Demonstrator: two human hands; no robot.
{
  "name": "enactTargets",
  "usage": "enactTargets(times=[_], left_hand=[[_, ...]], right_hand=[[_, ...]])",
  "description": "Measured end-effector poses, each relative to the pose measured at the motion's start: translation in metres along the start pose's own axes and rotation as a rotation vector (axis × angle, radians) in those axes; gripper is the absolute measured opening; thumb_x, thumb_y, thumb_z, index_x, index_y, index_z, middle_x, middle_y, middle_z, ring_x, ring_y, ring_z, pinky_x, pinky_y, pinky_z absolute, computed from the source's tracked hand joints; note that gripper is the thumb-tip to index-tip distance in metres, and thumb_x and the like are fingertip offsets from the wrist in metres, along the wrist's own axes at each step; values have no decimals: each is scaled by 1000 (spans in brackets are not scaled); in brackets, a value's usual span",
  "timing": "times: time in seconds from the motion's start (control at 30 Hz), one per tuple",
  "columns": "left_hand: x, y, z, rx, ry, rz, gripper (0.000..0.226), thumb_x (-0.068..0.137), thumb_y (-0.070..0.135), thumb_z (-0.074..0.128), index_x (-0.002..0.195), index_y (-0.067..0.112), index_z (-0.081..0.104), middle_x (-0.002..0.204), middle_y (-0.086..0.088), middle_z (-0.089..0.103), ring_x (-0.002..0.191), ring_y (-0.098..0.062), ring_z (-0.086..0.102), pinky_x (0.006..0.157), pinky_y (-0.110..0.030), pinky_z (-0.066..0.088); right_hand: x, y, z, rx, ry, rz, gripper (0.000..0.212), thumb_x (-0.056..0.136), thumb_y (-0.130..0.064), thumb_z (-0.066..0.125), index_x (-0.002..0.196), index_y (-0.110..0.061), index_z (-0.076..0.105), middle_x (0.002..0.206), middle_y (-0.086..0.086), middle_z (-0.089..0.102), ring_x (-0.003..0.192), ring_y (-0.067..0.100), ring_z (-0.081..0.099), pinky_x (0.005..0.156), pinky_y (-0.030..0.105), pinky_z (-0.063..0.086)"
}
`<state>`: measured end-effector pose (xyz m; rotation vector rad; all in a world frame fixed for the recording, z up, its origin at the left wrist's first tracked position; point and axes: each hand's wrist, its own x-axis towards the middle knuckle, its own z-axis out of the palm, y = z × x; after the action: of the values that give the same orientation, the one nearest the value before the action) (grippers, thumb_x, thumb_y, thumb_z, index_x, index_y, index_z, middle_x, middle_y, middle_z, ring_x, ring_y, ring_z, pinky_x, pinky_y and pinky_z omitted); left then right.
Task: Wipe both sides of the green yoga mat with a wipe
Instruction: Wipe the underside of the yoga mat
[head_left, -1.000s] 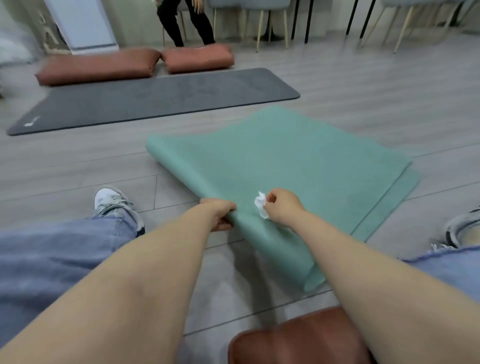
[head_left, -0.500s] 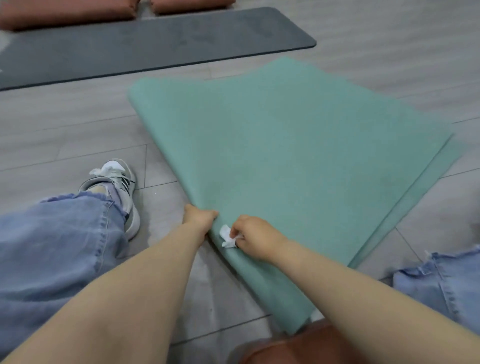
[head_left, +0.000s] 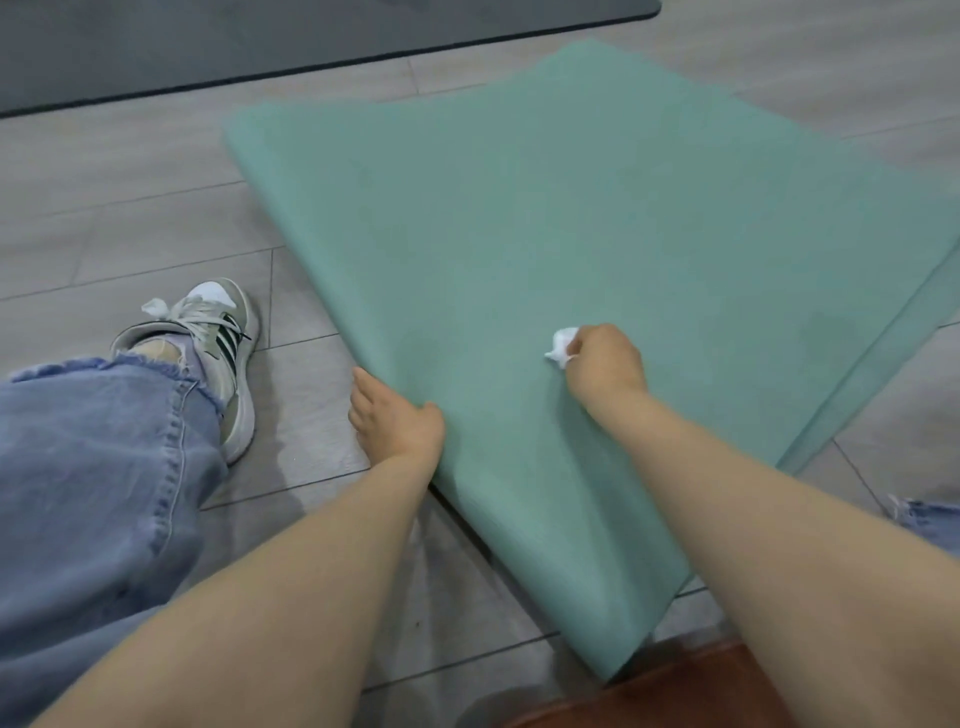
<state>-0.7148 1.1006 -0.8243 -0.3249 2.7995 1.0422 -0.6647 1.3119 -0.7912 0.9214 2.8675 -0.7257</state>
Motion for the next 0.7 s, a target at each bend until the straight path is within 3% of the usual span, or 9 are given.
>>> enactTargets(times=[0.07,0.13,0.2,0.27,0.37,0.5,0.57,0.63,0.7], left_hand=[[0,-4,0,-17,-4,34,93,85,21,65,156,6,8,160,-14,21,145,-31,22,117,-40,19],[0,-11,0,-33,2,70,94,86,25,67,157,8,8,162,-12,21,147,-29,21,117,-37,16],[-1,-19,-1,-54,10,98,94,85,25,68,157,9,10,161,-12,24,147,-28,24,117,-36,17],[-1,-21,0,-62,20,108,93,86,25,68,157,9,11,161,-11,25,146,-28,25,118,-36,18],[-1,-21,2,-61,31,112,92,87,26,67,158,10,10,161,-10,25,147,-26,24,118,-35,17],[1,-23,4,-42,37,140,93,87,27,69,157,9,11,160,-11,27,146,-27,28,118,-37,20],[1,-23,5,-35,51,138,94,86,27,69,157,9,11,160,-11,28,145,-28,29,117,-37,20],[-1,-23,7,-34,61,135,93,86,26,70,157,8,12,159,-12,29,145,-29,29,117,-38,20],[-2,-22,7,-31,69,132,93,86,26,70,157,7,13,159,-13,30,145,-30,29,117,-38,20]], right_hand=[[-42,-23,20,82,-33,-206,10,86,-23,63,83,-13,65,88,13,60,81,28,56,75,31,43],[-87,-39,39,99,-144,-437,17,83,-15,59,97,-11,68,100,12,62,94,30,59,81,30,40],[-108,-41,47,81,-296,-637,20,81,-10,58,98,-11,68,101,9,62,94,28,60,79,29,41],[-92,-34,43,19,-381,-730,22,80,-8,57,99,-12,68,103,9,62,94,26,60,80,28,42],[-39,-16,29,-46,-299,-648,20,83,-11,58,100,-10,69,106,13,62,99,29,60,82,27,39],[24,32,-20,-6,65,-114,27,88,-25,59,98,-1,70,105,26,64,100,35,61,81,31,42],[25,39,-27,-16,102,60,23,90,-19,60,99,0,69,106,25,65,101,35,61,82,33,45],[4,26,-12,15,51,-80,18,88,-20,62,95,-6,71,101,18,67,98,29,63,81,30,44],[-43,6,13,14,-137,-360,17,84,-18,61,96,-13,71,99,11,65,96,27,62,79,26,41]])
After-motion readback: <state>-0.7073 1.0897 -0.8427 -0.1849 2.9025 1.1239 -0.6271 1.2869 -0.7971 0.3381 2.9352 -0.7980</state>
